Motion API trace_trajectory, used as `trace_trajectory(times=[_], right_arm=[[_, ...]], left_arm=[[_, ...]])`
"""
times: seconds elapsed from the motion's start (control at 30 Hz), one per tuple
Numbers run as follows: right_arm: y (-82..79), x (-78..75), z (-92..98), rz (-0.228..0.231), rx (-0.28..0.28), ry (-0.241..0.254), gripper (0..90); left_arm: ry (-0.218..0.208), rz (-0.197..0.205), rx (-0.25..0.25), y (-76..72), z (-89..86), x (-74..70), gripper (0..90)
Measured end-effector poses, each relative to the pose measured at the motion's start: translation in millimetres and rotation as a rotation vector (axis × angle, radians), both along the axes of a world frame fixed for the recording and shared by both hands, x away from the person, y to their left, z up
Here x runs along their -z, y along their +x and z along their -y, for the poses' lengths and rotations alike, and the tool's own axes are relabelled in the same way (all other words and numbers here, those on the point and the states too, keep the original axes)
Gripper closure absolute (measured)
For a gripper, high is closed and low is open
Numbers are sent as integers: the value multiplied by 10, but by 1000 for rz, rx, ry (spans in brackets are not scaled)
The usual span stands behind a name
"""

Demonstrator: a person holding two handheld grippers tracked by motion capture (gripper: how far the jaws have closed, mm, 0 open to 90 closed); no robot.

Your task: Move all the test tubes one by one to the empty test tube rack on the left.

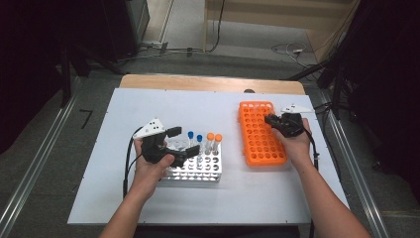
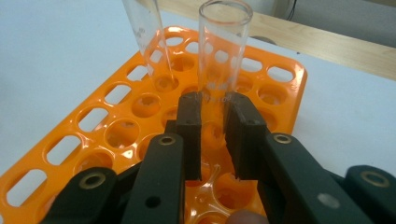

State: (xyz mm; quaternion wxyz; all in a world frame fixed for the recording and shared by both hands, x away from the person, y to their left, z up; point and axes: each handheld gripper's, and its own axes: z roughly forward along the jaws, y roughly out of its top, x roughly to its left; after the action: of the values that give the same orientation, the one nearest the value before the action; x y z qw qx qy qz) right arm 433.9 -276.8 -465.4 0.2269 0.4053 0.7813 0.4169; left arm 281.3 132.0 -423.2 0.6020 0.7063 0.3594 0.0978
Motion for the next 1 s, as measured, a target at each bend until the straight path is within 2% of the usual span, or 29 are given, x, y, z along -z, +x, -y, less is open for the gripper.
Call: trace_trajectory(times=[0.2, 0.5, 0.77, 1.0], right_arm=[[-67, -118, 21, 25, 21, 30, 738], [-210, -288, 84, 24, -3, 77, 738], [-481, -437, 56, 31, -70, 109, 738], [-766, -496, -7, 17, -150, 138, 738]], left_arm=[[21, 10, -1, -14, 32, -10, 0], [33, 20, 6, -32, 70, -27, 0], [41, 30, 12, -55, 95, -55, 0], [46, 38, 24, -74, 132, -81, 0]])
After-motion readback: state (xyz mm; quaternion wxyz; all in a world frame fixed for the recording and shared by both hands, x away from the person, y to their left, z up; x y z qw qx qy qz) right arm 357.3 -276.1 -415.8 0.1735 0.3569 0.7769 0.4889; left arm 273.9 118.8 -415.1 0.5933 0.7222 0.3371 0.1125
